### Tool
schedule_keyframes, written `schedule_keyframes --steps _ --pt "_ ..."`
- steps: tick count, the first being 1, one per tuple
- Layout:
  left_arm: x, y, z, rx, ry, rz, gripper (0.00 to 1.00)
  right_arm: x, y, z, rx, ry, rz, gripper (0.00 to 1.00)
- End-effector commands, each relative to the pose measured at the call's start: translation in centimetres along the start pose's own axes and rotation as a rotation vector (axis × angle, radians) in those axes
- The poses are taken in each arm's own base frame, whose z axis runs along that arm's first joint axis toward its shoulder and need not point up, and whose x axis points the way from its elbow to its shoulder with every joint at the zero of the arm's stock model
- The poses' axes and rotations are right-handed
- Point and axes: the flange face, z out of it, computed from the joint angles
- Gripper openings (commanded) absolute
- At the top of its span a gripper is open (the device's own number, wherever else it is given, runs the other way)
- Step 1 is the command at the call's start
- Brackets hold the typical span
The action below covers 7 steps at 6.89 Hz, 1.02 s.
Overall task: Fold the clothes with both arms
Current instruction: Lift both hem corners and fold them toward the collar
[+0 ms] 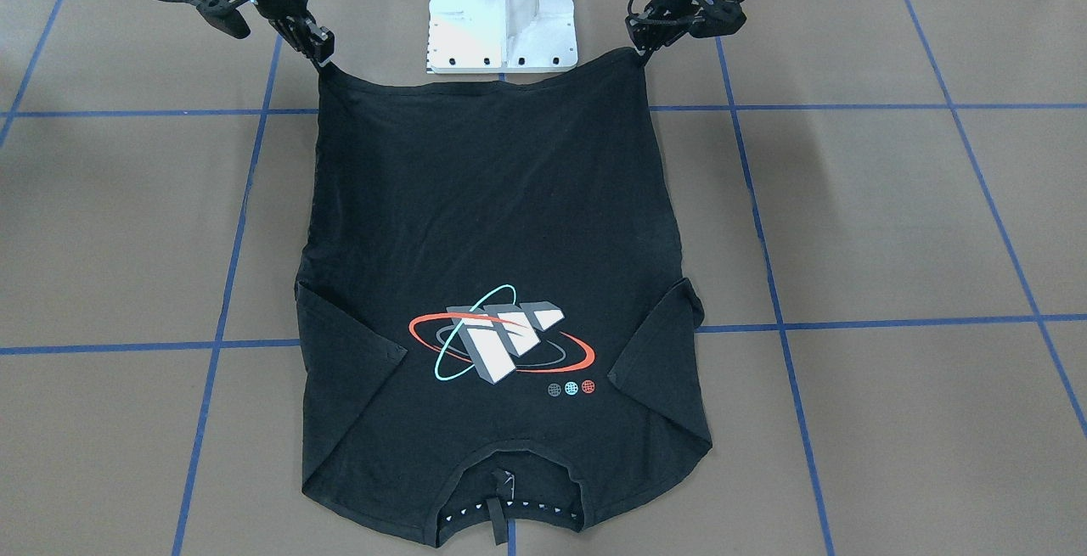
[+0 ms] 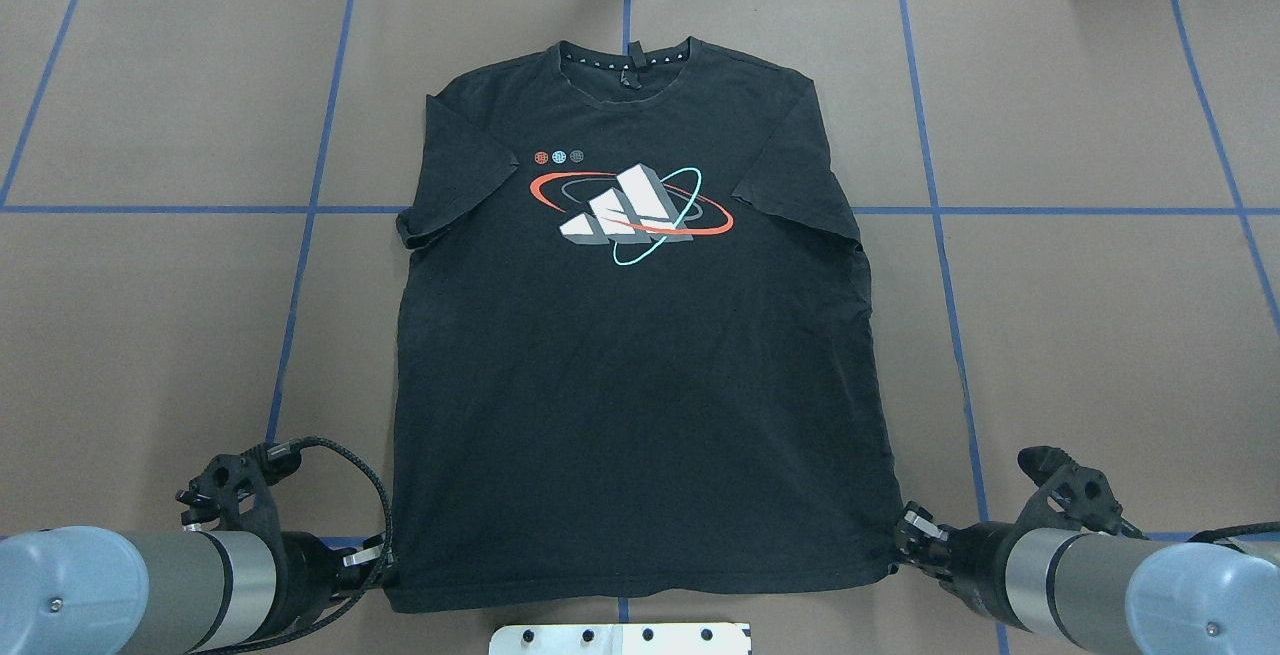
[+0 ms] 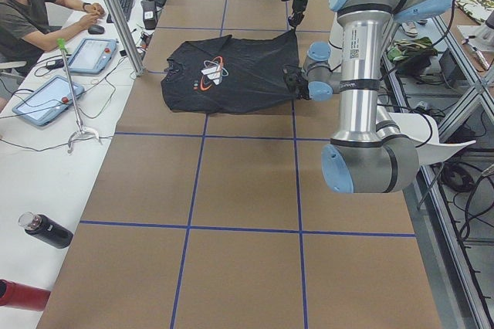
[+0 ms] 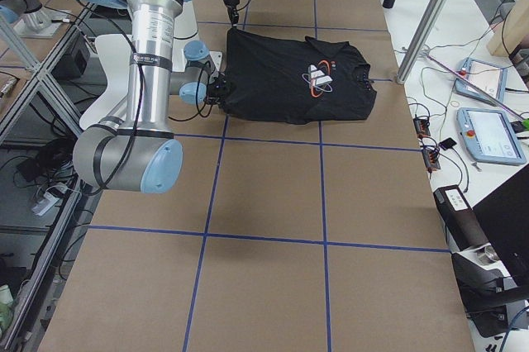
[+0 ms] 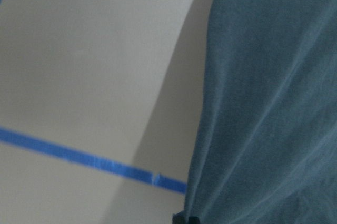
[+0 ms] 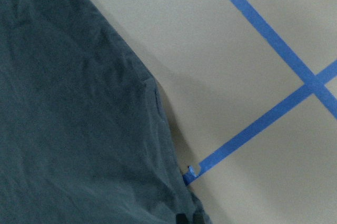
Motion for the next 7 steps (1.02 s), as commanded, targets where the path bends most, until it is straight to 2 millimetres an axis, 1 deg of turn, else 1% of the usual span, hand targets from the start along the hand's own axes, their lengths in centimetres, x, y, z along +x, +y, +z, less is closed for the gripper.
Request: schedule_keyframes --steps 1,2,3,4,5,6,7 --pt "1.6 -2.4 -2.5 -0.038 0.022 -0.006 0.0 -3.3 -3.7 -2.8 -0.047 -0.021 0.084 0.0" --pt "2.7 -5.4 -4.4 -0.01 0.056 0.035 0.0 -6.6 -7.1 -4.0 -0.11 -0.016 0.151 0.0" --pt "4.3 -8.9 -6.7 -0.016 0.09 0.004 0.0 -10.2 -10.7 -5.0 -0.114 -0.028 0.185 0.0" --pt "5.7 -12.2 -6.7 0.026 0.109 -0.025 0.0 -13.4 -12.5 -5.3 -0.091 -0.019 0.159 0.0" --pt "7.0 -16.2 -5.7 0.083 0.108 -0.061 0.0 -16.9 -14.2 -5.1 -0.039 0.006 0.134 0.0" --pt "8.3 -19.5 -6.1 0.137 0.119 -0.045 0.0 -19.7 -17.0 -5.1 0.016 0.021 0.102 0.0" --pt "7.2 -22.7 -4.6 0.176 0.078 -0.03 0.0 -21.4 -19.7 -4.3 0.042 0.04 0.093 0.0"
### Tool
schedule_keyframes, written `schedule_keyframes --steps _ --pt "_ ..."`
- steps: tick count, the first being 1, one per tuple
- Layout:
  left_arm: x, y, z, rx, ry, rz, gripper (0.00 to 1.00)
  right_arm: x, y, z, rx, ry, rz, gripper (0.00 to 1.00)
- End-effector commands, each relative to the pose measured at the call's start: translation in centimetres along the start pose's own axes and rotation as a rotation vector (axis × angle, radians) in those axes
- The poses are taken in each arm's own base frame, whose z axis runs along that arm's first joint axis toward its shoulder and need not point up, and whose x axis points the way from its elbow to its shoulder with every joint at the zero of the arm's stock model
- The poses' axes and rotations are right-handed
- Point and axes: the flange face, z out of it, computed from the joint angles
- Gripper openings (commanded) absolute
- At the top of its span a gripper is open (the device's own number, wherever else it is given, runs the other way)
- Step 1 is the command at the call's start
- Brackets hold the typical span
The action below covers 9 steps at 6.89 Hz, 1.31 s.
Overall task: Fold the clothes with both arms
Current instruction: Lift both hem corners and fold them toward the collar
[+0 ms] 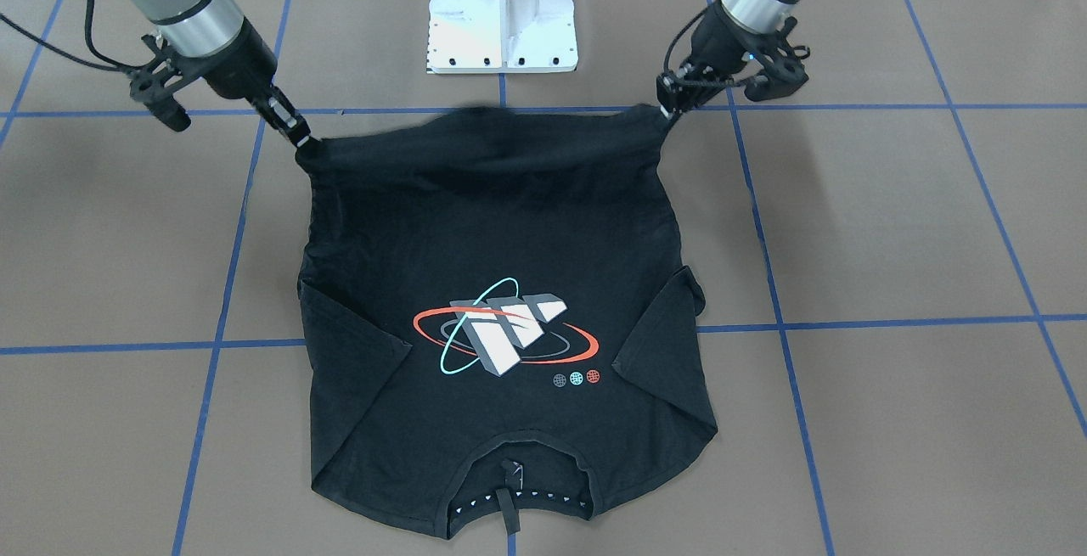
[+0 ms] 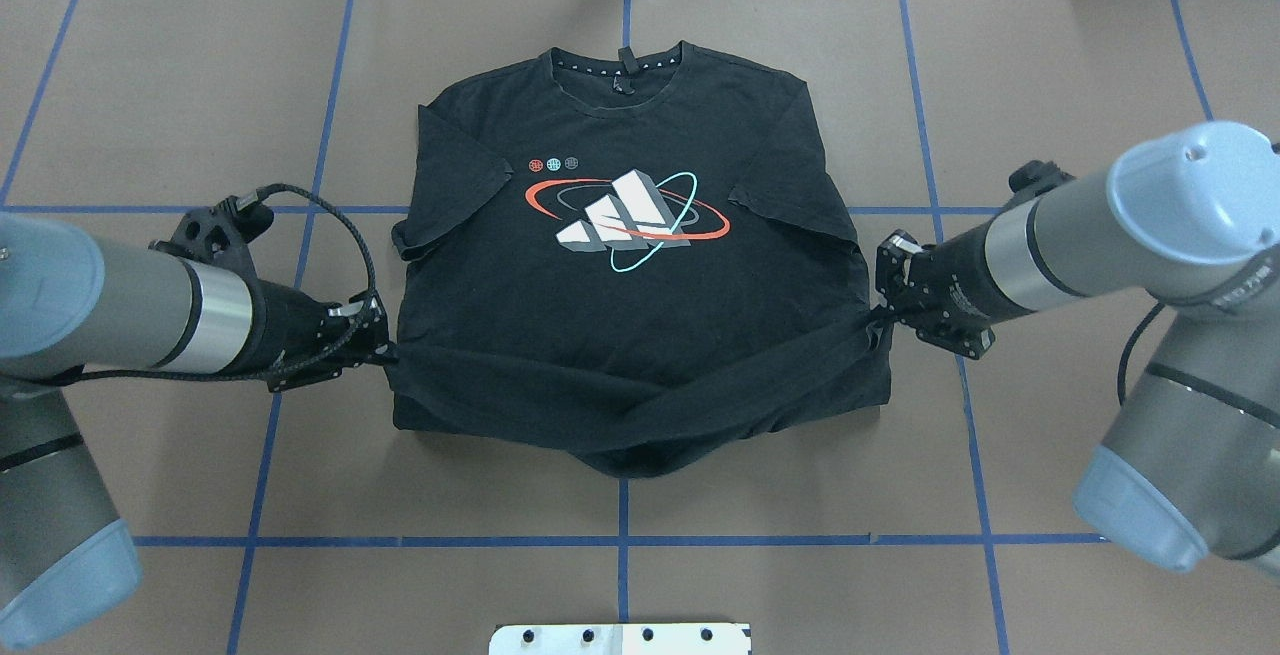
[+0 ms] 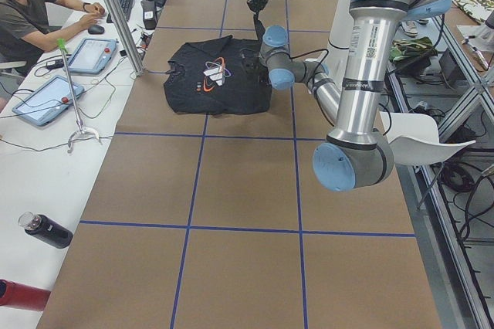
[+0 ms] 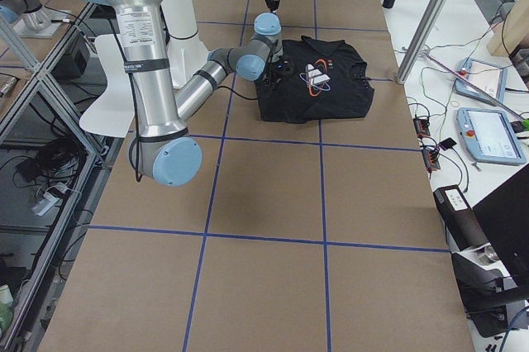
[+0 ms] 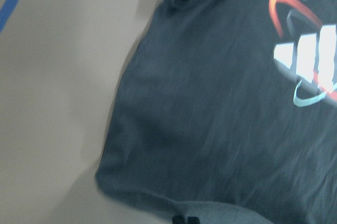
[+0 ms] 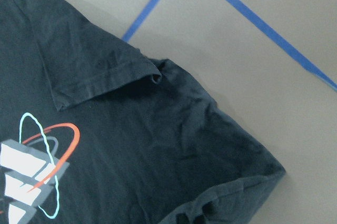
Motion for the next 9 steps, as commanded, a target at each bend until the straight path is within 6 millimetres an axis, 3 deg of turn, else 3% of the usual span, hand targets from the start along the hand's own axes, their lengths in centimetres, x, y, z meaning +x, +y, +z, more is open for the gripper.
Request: schedule_keyframes --steps 1,3,4,6,9 --pt "-0.1 -6.9 1.6 0.093 -0.034 0.023 0.0 -4.6 -5.2 0.9 0.066 0.026 -0.034 0.0" --pt "1.1 -10.5 2.0 0.14 -0.038 0.003 0.0 -8.1 -7.9 2.8 0.095 0.045 -0.041 0.0" --pt "2.7 -12.2 2.0 0.163 -0.028 -0.006 0.0 -10.4 -9.3 3.6 0.11 0.052 -0.05 0.0" --pt "5.1 -15.9 4.2 0.196 -0.046 -0.022 0.0 -14.8 -11.7 4.5 0.137 0.065 -0.054 0.0" --pt "3.5 -20.7 8.2 0.223 -0.046 -0.014 0.0 -18.0 -14.4 8.4 0.178 0.116 -0.082 0.0"
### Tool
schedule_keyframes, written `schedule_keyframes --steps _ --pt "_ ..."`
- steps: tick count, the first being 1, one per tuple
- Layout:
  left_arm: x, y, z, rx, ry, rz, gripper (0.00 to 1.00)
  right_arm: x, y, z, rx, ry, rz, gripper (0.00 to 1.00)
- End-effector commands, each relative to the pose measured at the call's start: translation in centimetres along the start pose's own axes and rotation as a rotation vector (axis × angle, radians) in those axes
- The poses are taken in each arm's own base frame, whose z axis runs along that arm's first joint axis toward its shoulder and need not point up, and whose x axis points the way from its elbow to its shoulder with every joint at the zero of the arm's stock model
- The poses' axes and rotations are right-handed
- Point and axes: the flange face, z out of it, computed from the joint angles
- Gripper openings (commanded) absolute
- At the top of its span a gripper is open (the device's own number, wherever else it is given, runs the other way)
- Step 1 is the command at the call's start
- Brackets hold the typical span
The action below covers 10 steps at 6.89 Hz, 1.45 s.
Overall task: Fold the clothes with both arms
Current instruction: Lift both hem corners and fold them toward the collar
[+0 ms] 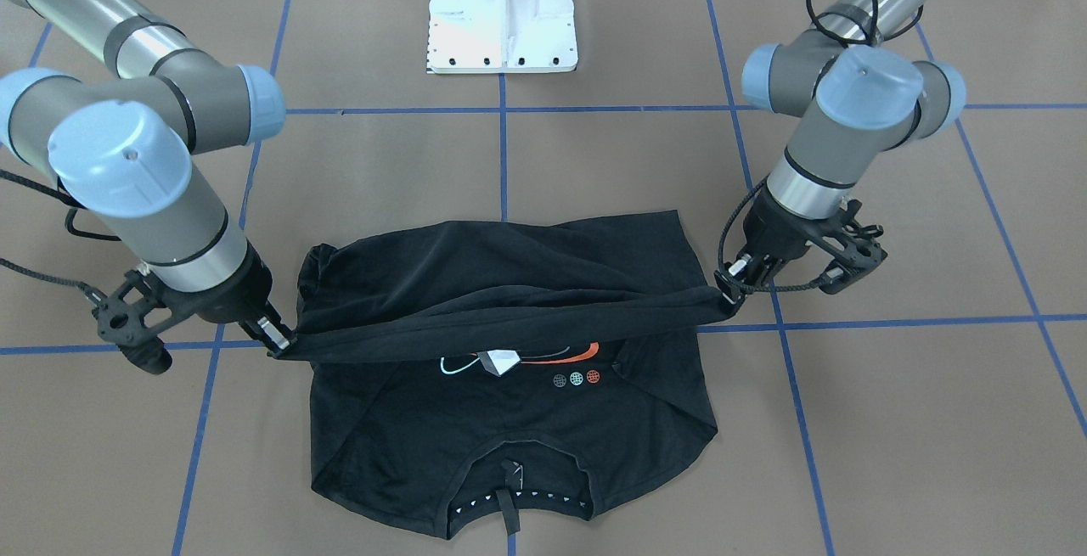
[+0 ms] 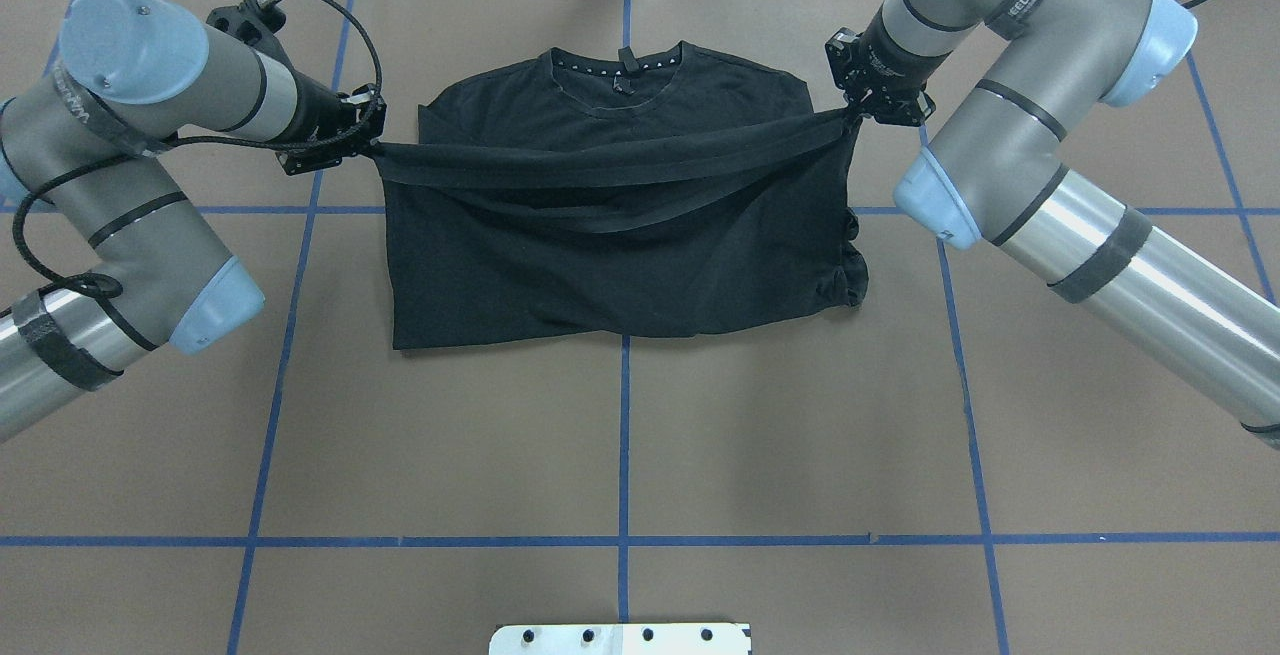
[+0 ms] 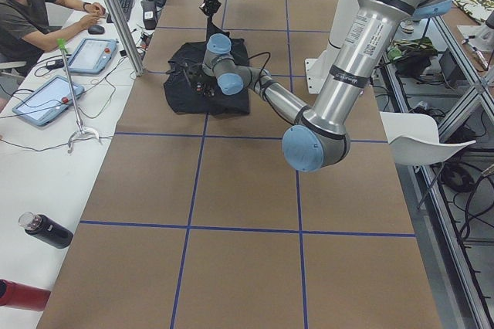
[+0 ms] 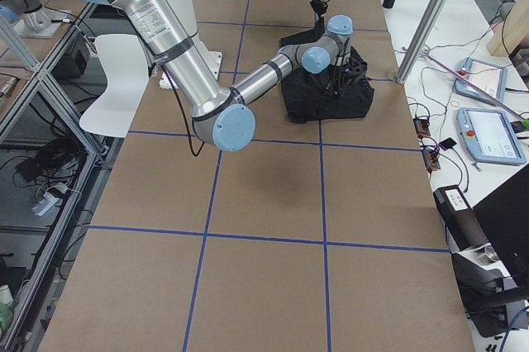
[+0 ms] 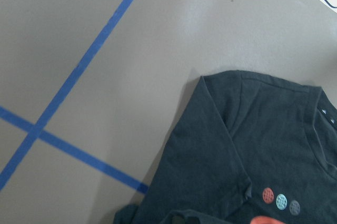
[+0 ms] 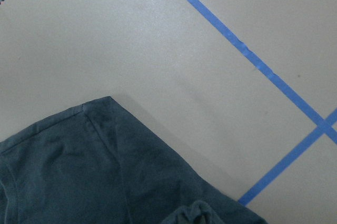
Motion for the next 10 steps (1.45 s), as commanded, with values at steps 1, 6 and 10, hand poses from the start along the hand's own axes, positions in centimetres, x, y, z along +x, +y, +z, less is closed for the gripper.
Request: schedule_keyframes --steps 1,6,10 --pt "0.3 -2.0 2.9 0.015 -0.001 -0.005 0.0 -1.9 -1.6 3.4 0.031 0.0 -0.017 0.0" --pt "0.0 -3.8 6.1 0.082 0.018 0.002 0.0 -5.9 -2.5 5.8 0.102 0.023 -0.014 0.0" --pt "-0.8 -4.6 7.0 0.115 0.039 0.008 0.35 -7.0 -2.4 6.4 0.118 -0.011 -0.033 0.36"
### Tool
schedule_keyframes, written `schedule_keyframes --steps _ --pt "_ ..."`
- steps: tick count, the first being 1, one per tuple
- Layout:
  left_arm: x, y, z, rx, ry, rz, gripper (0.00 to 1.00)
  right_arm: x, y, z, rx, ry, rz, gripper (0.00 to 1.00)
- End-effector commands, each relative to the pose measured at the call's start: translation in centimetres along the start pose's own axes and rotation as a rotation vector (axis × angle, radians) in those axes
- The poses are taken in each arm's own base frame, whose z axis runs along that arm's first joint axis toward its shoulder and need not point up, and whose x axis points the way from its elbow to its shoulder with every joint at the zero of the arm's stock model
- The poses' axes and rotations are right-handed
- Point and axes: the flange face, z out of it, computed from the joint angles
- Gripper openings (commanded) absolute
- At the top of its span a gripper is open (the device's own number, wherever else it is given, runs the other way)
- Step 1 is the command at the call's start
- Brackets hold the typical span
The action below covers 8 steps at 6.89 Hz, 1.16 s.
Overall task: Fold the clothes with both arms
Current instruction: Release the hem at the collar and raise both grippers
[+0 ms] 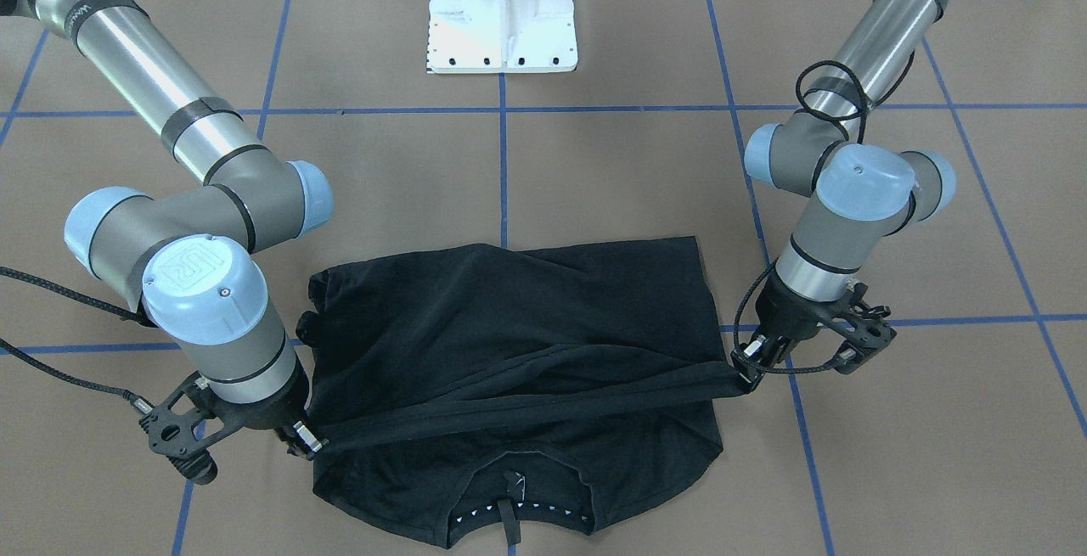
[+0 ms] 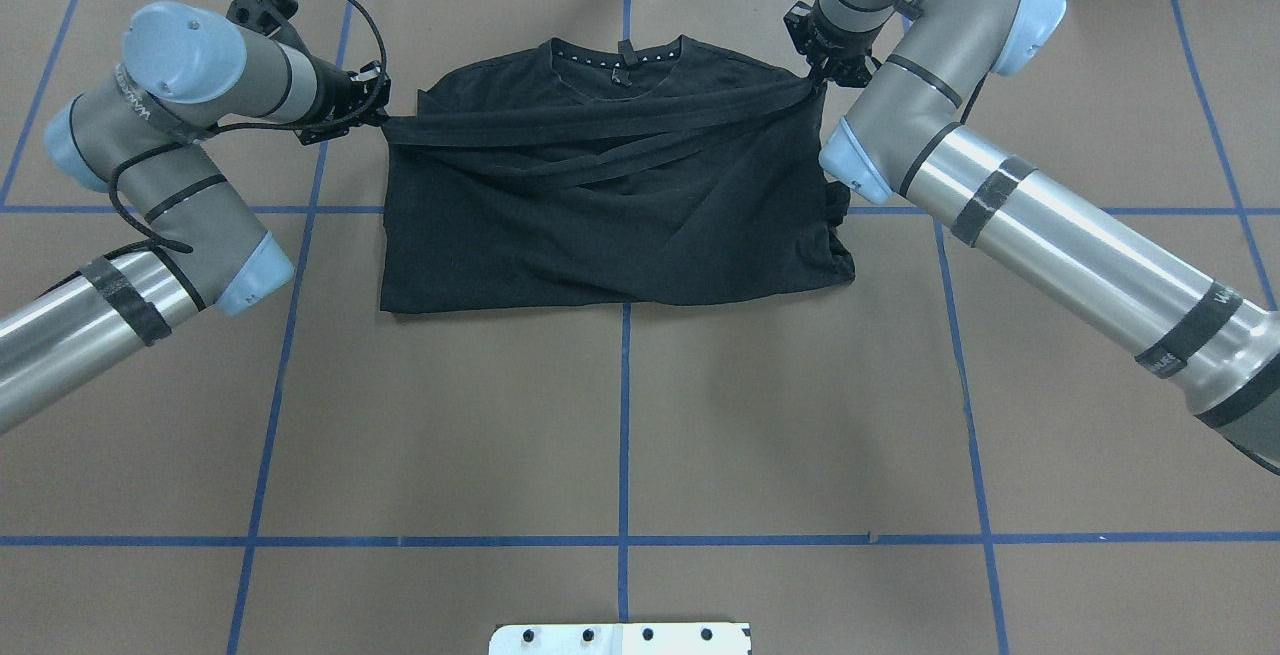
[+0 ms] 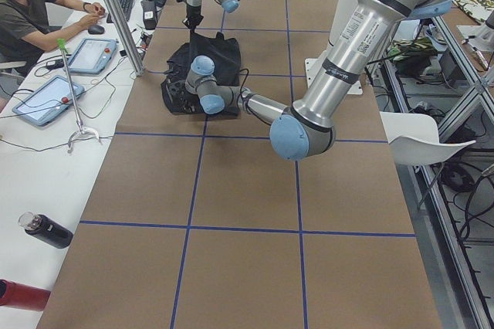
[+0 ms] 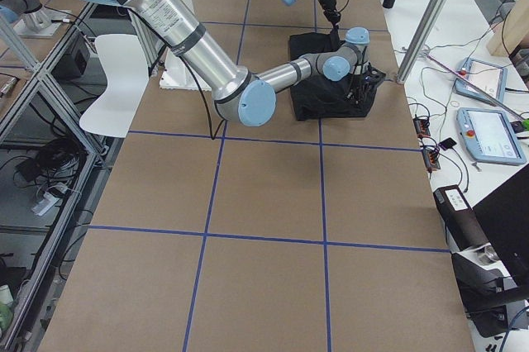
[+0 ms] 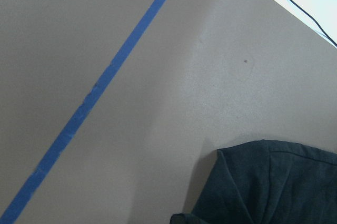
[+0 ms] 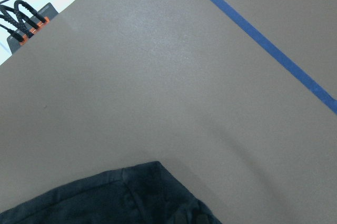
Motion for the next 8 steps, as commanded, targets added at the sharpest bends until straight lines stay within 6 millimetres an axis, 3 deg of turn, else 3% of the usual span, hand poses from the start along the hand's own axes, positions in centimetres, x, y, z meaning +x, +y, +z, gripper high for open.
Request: schedule_keyframes --steps 1,3,4,6,8 --pt "0.2 -0.4 -0.2 0.012 0.015 0.0 0.41 -0.4 0.2 0.0 0.001 -0.009 -0.004 0.46" --pt "1.0 -1.5 -1.1 0.025 0.033 -0.01 0.51 -0.9 0.4 -1.0 -0.001 -0.029 0.003 0.55" --pt "1.8 -2.0 -1.8 0.031 0.049 -0.012 0.51 1.0 0.8 -2.2 -0.013 -0.063 -0.006 0.62" --pt "2.1 -2.3 -2.4 0.035 0.062 -0.011 0.51 8.1 4.7 -4.8 -0.094 -0.115 -0.055 0.62" --pt "2.0 -2.3 -2.5 0.035 0.062 -0.01 0.51 16.1 8.6 -5.9 -0.14 -0.121 -0.084 0.68"
